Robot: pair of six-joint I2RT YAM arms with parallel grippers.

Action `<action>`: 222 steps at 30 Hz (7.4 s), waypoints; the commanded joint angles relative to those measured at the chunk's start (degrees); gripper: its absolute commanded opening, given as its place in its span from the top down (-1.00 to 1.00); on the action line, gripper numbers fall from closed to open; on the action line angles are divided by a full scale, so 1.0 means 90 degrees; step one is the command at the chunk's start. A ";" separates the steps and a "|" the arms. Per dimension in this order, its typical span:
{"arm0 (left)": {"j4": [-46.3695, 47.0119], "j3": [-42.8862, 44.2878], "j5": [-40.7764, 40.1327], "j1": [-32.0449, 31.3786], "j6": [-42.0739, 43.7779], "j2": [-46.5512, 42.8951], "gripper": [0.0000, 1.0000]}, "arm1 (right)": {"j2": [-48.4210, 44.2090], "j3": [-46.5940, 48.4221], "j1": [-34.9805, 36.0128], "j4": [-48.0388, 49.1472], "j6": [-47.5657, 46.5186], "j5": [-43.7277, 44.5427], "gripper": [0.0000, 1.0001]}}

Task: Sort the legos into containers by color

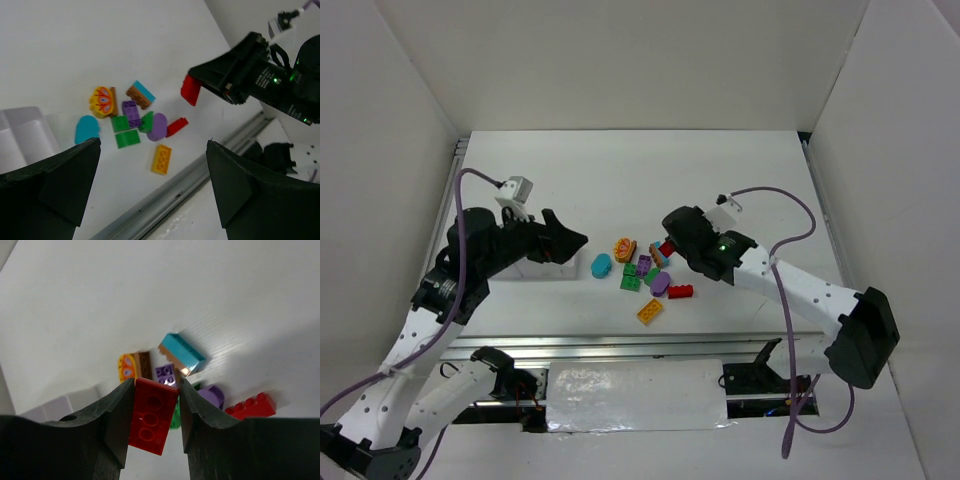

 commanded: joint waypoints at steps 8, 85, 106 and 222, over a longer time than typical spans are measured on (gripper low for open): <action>0.1603 -0.0467 0.2352 -0.0682 -0.0592 0.0862 -0.91 | -0.0913 0.0543 0.1328 0.0638 -0.0808 0.0036 1.00; -0.1473 0.0969 -0.4279 -0.0605 -0.1588 0.3411 1.00 | -0.2369 0.0406 0.1797 0.0141 -0.1970 0.1187 -0.98; -0.0975 0.0236 -0.3478 -0.0624 -0.1344 0.3479 0.73 | -0.2262 0.0396 0.1797 0.0170 -0.2107 0.1168 -0.97; -0.1697 -0.0037 -0.2931 -0.0946 0.0043 0.0667 -0.99 | 0.0932 -0.0502 0.0068 -0.0347 -0.3650 -0.1801 0.70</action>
